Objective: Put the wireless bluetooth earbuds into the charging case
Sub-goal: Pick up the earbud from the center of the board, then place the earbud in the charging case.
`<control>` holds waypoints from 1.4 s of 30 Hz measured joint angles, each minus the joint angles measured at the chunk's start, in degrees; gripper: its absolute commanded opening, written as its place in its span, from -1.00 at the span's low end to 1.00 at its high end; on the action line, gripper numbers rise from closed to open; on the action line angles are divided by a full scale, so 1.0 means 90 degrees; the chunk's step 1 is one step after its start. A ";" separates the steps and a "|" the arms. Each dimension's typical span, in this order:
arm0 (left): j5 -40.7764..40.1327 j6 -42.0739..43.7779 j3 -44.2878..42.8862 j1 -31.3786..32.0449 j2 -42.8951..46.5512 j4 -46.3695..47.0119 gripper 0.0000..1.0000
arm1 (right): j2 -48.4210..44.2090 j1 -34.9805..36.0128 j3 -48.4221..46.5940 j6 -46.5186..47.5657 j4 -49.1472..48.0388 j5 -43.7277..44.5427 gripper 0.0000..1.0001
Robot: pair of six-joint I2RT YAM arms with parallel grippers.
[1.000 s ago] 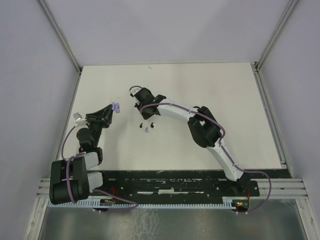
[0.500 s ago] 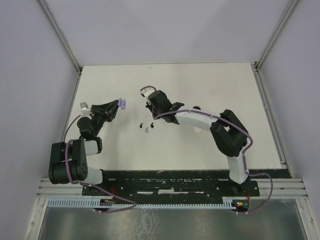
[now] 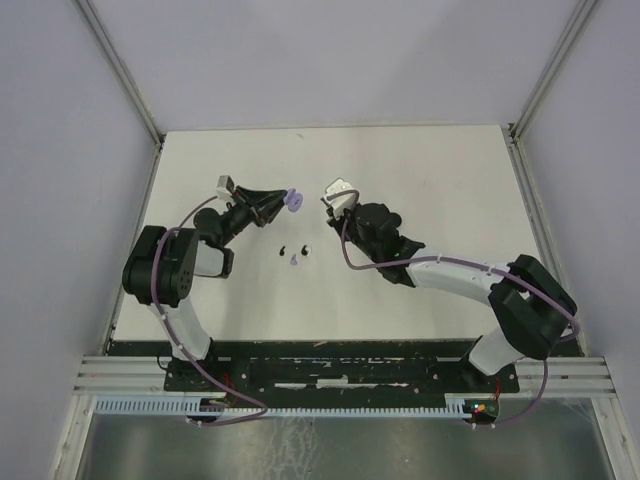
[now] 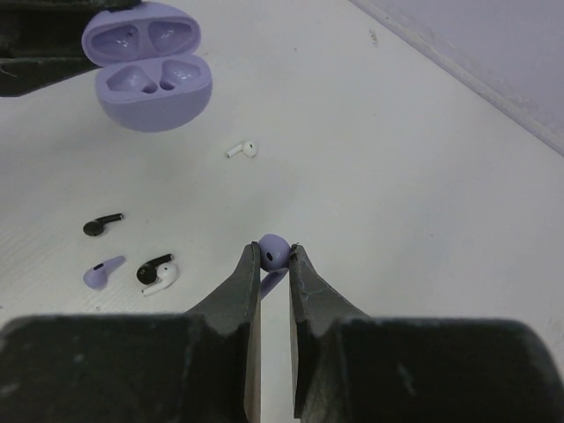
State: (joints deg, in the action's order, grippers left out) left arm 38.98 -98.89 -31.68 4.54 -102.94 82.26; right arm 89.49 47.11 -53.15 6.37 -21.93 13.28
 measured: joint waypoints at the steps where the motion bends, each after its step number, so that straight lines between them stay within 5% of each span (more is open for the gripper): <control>1: 0.0044 -0.0095 -0.0085 0.0112 -0.0119 0.0092 -0.94 | -0.0073 -0.0027 0.0219 0.0083 -0.0255 -0.0075 -0.98; 16: 0.0168 -0.0493 -0.0403 0.1243 -0.0709 0.0262 -0.94 | -0.0534 -0.0172 0.1600 0.0942 -0.2905 -0.0874 -0.97; 28: -0.0240 -0.0656 -0.0452 0.1508 -0.0993 0.0289 -0.94 | -0.0882 -0.0170 0.1617 0.1064 -0.2820 -0.1309 -0.97; 42: -0.1287 -0.0665 -0.0328 0.2045 -0.0993 0.0355 -0.94 | -0.0644 0.0129 0.1525 0.1316 -0.2613 -0.0464 -0.97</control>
State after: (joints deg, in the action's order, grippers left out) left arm 27.40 -104.88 -34.63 22.94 -111.87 85.45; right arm 83.70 48.27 -39.42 18.22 -45.45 9.10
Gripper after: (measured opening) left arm 0.305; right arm 0.169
